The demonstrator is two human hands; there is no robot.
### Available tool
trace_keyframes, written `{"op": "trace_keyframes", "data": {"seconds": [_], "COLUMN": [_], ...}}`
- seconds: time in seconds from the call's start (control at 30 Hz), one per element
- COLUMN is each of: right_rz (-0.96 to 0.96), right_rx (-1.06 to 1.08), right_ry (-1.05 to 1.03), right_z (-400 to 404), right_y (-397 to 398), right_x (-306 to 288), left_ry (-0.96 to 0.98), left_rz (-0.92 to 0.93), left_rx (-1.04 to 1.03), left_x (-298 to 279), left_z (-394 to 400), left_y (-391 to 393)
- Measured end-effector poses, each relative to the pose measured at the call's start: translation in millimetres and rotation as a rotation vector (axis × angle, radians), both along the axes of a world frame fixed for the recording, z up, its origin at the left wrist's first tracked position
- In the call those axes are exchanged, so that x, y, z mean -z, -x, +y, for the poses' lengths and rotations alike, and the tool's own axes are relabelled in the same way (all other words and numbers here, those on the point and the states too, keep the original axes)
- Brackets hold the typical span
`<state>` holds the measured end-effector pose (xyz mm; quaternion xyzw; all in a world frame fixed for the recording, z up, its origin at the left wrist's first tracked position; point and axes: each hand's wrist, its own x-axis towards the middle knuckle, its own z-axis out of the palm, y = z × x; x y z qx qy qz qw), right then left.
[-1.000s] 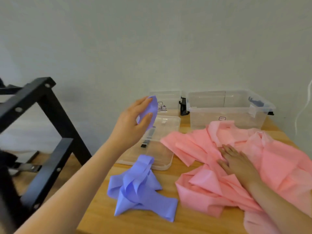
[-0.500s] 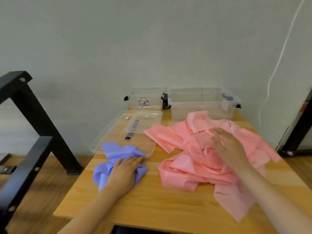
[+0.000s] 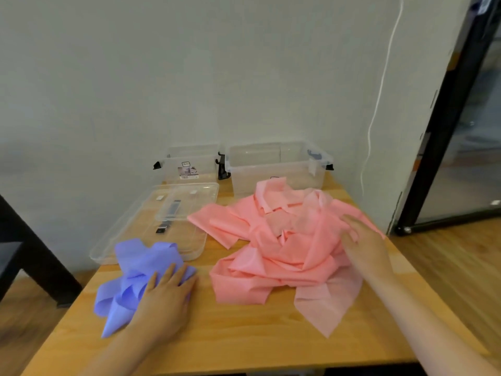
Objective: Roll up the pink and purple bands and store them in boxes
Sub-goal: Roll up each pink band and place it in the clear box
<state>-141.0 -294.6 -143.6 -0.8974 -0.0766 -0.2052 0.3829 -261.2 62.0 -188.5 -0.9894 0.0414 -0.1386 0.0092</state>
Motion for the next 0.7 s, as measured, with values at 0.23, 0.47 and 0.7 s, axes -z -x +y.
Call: {"op": "trace_keyframes", "data": {"seconds": [0.23,0.47,0.7], "right_rz": [0.029,0.115,0.142], "right_rx": [-0.144,-0.321,-0.372], "right_ry": [0.188,0.449,0.244], "right_z": [22.9,60.3,83.3], "right_y": [-63.9,-147.0,-173.9], "right_x": [-13.8,-1.1,-7.6], "left_ry": [0.555,0.703,1.299], "left_rz": [-0.149,0.111,0.005], "left_rx": [0.055,-0.223,-0.202], "left_x": [-69.5,-66.2,-89.9], "left_z": [-85.1,-126.2,-110.0], "left_y": [-90.7,-255.1,-298.4]}}
